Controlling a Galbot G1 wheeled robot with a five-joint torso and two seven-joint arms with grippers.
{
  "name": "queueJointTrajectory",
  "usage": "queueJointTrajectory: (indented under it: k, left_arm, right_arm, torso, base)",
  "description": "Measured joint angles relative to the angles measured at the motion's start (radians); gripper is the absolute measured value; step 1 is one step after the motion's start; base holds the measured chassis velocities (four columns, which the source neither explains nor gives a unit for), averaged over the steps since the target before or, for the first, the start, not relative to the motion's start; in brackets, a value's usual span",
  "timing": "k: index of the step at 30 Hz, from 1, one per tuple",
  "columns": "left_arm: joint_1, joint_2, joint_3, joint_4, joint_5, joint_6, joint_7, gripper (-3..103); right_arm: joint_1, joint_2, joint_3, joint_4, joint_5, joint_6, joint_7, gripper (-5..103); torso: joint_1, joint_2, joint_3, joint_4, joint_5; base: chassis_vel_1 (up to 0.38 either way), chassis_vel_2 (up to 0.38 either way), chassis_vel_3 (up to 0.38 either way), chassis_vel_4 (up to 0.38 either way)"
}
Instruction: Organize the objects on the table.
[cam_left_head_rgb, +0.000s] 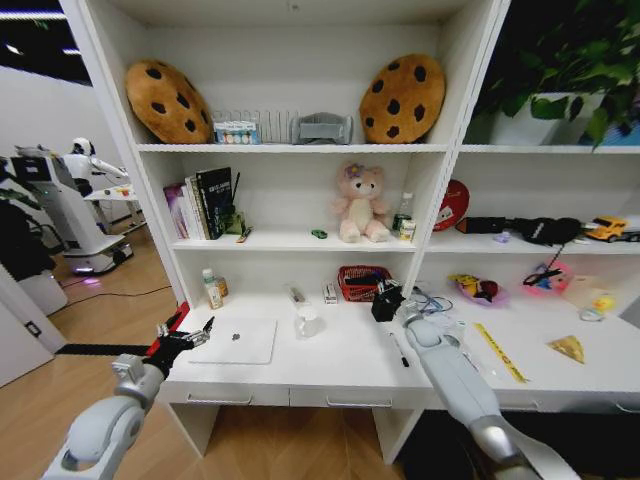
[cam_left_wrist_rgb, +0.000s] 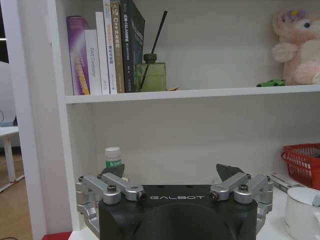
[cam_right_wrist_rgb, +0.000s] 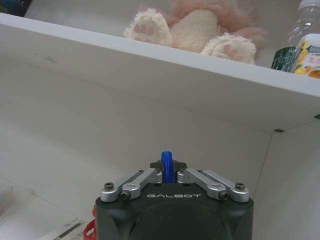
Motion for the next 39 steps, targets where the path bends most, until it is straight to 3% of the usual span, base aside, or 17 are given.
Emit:
queueJointTrajectory:
  k: [4,14,25,39]
  left_arm:
    - [0.0,0.0,0.0,0.0,0.0,0.0,0.0,100]
    - [0.0,0.0,0.0,0.0,0.0,0.0,0.0,100]
    - [0.0,0.0,0.0,0.0,0.0,0.0,0.0,100]
    - [0.0,0.0,0.0,0.0,0.0,0.0,0.0,100]
  right_arm:
    - [0.022,0.012,0.014,-0.032,-0.02,0.02,-0.004,8]
    - [-0.028,-0.013,0.023,0.044,-0.007,-0.032,0.076,8]
    - [0.001,0.007,0.057,-0.063,-0.008,0.027,0.057,8]
    - [0.037,0.021,0.054,-0.132,-0.004,0.037,0.039,8]
  torso:
    - [0.0,0.0,0.0,-0.0001,-0.0001]
    - [0.0,0.0,0.0,-0.0004,0.0001]
    - [0.0,0.0,0.0,-0.0004,0.0001]
    - [0.0,0.0,0.0,-0.0004,0.0001]
  base:
    - [0.0,0.0,0.0,0.0]
    - [0.0,0.0,0.0,0.0]
    - [0.0,0.0,0.0,0.0]
    - [0.0,0.0,0.0,0.0]
